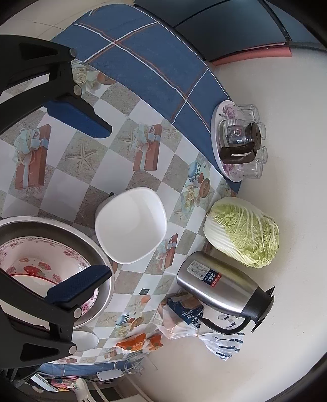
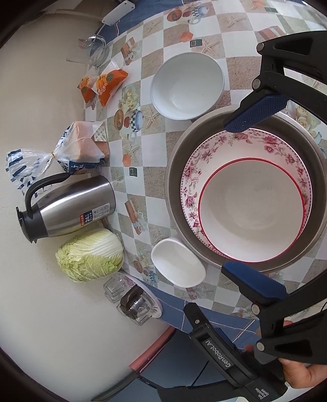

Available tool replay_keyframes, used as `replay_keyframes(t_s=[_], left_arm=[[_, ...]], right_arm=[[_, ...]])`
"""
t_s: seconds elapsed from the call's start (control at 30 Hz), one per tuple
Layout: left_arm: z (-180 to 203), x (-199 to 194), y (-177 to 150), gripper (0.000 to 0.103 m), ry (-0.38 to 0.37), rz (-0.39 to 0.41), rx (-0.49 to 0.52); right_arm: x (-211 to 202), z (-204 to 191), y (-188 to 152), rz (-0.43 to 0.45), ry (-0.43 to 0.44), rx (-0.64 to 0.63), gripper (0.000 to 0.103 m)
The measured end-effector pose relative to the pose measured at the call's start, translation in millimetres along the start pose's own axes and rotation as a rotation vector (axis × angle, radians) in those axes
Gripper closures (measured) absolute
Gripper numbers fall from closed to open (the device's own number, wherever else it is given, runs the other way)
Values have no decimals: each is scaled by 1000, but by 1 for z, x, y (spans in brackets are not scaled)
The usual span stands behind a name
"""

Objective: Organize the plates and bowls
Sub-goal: 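Move both grippers toward the rim of the white square bowl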

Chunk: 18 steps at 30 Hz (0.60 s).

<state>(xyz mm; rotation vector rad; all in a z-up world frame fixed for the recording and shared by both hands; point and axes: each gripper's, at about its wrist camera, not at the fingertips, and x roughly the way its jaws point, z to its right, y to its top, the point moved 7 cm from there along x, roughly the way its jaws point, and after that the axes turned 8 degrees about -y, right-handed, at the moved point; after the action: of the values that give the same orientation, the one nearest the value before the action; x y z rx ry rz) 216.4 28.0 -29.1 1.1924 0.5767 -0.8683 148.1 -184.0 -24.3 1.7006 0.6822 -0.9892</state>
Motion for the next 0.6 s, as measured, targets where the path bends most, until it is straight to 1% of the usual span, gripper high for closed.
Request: replay_keyframes(t_s=[0.13, 0.2, 0.33, 0.43, 0.57, 0.6], left_arm=[[-10, 5, 5, 2, -13, -2, -34], [-18, 8, 7, 2, -6, -3, -53], [-31, 11, 12, 2, 1, 3, -84], [-39, 13, 17, 2, -14, 15, -118], [-51, 16, 22, 2, -79, 42, -221], [-54, 16, 23, 2, -83, 49, -239]], right_arm=[[4, -6, 4, -21, -39, -26, 0], [4, -12, 10, -24, -51, -45, 0], [3, -30, 26, -26, -51, -80, 0], [7, -46, 37, -51, -35, -101, 0], [18, -65, 49, -113, -19, -102, 0], [22, -69, 52, -122, -15, -106, 0]])
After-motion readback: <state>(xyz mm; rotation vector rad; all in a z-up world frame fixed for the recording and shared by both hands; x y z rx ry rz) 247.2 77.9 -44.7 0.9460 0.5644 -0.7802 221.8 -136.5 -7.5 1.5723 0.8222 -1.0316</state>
